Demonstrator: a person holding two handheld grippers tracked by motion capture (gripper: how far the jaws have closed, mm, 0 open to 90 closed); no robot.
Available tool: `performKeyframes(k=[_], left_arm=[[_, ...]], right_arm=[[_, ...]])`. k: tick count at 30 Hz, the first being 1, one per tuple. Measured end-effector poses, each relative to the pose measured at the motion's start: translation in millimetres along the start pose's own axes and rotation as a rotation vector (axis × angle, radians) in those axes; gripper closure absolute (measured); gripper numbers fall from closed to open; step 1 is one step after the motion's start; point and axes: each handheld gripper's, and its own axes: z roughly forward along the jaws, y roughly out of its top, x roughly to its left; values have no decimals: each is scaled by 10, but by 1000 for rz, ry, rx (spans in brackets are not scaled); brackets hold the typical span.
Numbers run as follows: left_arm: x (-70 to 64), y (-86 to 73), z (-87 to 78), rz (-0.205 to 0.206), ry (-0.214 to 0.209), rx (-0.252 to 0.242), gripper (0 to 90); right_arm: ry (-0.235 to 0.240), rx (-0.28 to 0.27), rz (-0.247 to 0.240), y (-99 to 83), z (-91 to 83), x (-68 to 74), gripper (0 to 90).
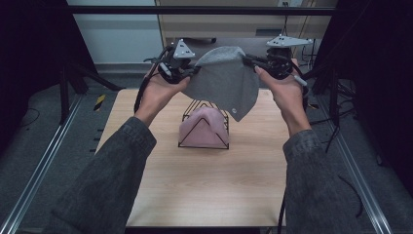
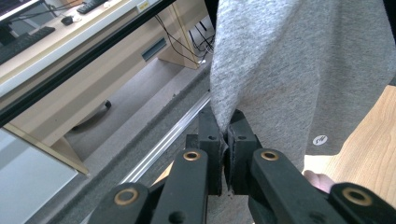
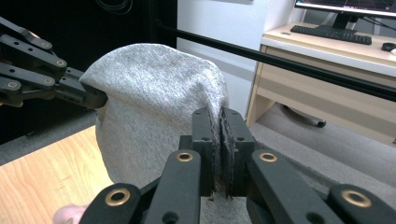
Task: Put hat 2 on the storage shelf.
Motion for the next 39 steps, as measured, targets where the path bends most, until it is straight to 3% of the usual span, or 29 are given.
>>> performKeyframes(k=[18,34,39], left_arm=[[105,-263,148,-37,19,33,864],[45,-623,120,-81,-1,61,868],[17,-727,116,-79,-3,73,868]], right_arm=[[5,33,5,-77,271,38,854],[56,86,-17,-214,396,212,854],[72,100,-26,-265,429,255,855]])
